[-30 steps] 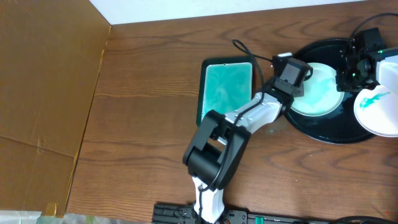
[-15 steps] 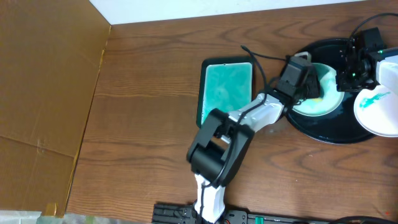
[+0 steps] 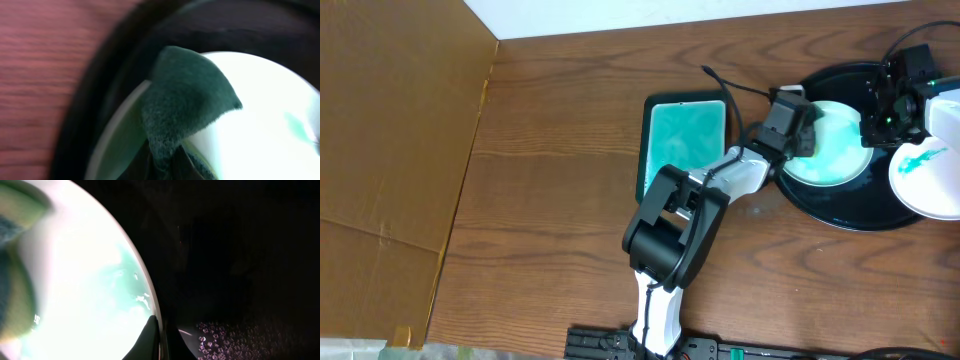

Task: Clean dirty plates on tray and stack at the side
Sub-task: 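Scrub the plate held by the right gripper with the left sponge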

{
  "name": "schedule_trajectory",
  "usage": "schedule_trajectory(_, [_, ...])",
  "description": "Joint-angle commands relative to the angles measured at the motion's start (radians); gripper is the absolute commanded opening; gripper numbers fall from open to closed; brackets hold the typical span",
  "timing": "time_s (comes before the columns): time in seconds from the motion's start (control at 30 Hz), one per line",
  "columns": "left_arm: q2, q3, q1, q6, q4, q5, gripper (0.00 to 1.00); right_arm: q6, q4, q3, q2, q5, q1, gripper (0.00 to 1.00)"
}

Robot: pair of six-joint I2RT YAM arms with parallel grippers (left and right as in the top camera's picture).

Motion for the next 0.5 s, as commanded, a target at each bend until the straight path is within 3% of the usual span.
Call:
schedule_trajectory(0.0, [0.035, -0.011, 0.061, 0.116, -0.041, -0.279, 0.07, 0.006, -0.021, -0.001, -0.008, 0.04, 0.013, 0.01])
schedule_trajectory(0.1, [0.027, -0.011, 0.062, 0.139, -0.027, -0.351, 0.07, 0.006, -0.021, -0.001, -0.008, 0.04, 0.013, 0.01])
schedule_trajectory(0.37, [-0.129, -0.01, 0.031, 0.091, -0.001, -0.334, 0.07, 0.006, -0.022, -0.001, -0.008, 0.04, 0.013, 0.01])
schedule_trajectory(0.47, [-0.192, -0.01, 0.021, 0.086, -0.002, -0.203, 0.07, 0.006, -0.02, -0.001, -0.008, 0.04, 0.013, 0.01])
